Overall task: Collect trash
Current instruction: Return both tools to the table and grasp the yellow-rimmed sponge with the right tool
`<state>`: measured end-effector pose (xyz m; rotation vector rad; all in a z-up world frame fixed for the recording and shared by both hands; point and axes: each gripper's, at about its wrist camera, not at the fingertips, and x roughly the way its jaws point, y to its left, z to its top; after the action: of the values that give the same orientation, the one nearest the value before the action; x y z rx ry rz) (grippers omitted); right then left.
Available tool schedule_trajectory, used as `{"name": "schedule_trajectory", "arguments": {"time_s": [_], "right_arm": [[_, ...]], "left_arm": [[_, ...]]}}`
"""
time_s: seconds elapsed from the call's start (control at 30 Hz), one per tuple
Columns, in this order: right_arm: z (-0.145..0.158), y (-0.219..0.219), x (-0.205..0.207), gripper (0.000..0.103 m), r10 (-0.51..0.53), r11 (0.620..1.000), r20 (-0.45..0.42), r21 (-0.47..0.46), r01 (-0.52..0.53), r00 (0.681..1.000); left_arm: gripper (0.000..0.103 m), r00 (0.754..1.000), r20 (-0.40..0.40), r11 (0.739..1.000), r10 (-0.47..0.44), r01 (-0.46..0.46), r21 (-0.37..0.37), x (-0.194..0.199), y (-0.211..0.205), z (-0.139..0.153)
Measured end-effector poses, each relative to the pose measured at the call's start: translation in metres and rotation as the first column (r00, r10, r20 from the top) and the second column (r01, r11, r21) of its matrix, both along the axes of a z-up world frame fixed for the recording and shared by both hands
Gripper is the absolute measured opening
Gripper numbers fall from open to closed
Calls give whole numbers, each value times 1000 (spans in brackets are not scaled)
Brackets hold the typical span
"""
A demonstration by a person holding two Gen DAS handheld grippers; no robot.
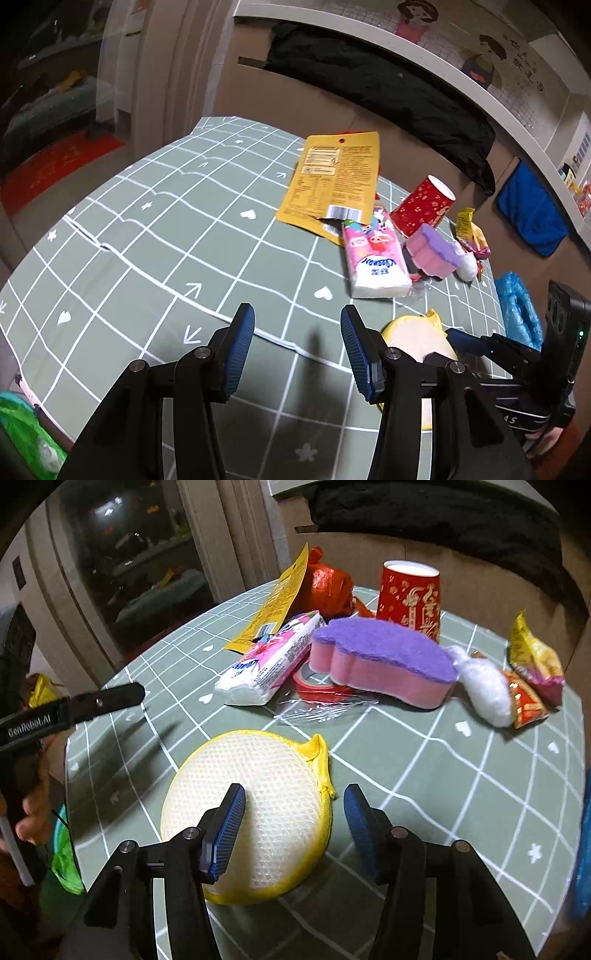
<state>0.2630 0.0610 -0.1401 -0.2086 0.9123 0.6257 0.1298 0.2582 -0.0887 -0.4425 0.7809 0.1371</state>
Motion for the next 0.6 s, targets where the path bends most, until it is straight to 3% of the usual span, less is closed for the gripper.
{"name": "schedule_trajectory", "arguments": {"time_s": [0.2,0.3,0.37,0.4,0.47,0.5,0.6], "right_arm": [[-5,15,-6,77,44,999,25,-22,-44,999],[-5,22,-9,78,67,995,34,-70,-64,997],[-4,20,-9,67,68,996,28,-57,-66,997],[-2,19,-11,43,87,995,25,-40,-86,996],[1,18,-11,33,107,994,6,-19,-107,994],[2,17,-13,19,101,995,11,-20,-101,995],[12,8,-19,13,101,995,37,-2,-101,994]], "left_arm": [[50,1000,-6,1000,-5,5,-17,1,2,-5],[50,1000,-6,1000,-7,7,-23,1,1,-5],[50,1000,-7,1000,-7,7,-23,1,1,-5],[50,1000,-8,1000,-8,8,-21,2,1,-5],[50,1000,-14,1000,-8,8,-21,3,1,-5],[50,1000,-16,1000,-10,9,-23,4,0,-4],[50,1000,-12,1000,-20,20,-24,5,-3,-3]]}}
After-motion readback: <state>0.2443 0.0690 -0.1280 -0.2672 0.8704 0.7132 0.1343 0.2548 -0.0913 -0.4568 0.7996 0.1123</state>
